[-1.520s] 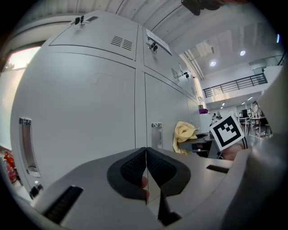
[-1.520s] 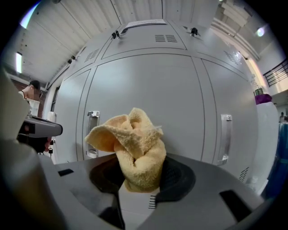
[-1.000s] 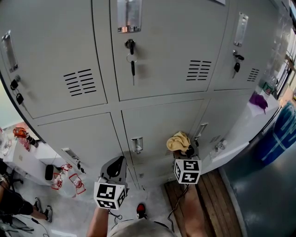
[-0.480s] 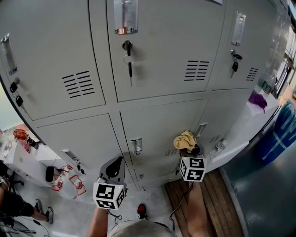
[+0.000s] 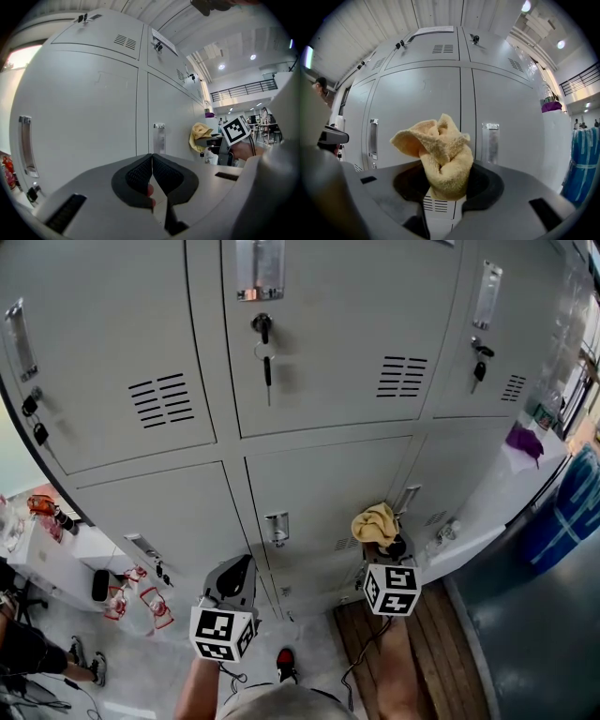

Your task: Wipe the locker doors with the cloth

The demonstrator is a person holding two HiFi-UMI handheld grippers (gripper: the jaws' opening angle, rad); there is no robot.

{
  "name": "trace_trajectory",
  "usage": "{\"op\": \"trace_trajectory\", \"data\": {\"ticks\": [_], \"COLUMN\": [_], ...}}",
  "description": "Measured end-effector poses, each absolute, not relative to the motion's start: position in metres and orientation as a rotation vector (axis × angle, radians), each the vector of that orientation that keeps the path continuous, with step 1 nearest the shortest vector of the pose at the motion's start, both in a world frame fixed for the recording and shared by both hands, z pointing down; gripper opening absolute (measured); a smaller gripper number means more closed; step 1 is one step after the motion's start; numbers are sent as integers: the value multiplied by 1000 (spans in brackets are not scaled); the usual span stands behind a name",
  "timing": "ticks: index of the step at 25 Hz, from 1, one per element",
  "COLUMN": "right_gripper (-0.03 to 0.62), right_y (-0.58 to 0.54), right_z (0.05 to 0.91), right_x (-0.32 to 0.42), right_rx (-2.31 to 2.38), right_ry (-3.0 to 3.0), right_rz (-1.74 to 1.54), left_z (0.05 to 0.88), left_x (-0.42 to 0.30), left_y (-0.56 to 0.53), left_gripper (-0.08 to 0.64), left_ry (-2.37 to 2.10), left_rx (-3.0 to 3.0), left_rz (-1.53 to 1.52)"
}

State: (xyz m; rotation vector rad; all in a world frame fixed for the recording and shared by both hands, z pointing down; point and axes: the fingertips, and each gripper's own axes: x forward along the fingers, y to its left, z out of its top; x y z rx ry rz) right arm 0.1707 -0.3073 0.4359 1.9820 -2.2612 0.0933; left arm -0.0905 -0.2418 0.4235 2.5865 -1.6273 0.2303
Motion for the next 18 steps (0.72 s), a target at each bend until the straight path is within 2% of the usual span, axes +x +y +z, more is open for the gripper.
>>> {"op": "trace_trajectory", "data": {"ticks": [18], "right_gripper": [184], "right_y": [-263], "right_z": [493], "right_x": [68], "right_rx": [1657], "right_ry": [-2454], "right_rz": [177], "left_z": [465], "left_x": [-104], "left_y": [-214], "left_gripper": [23], "left_ry": [-1673], "left_rx": [2474], "left_rz": [303]}}
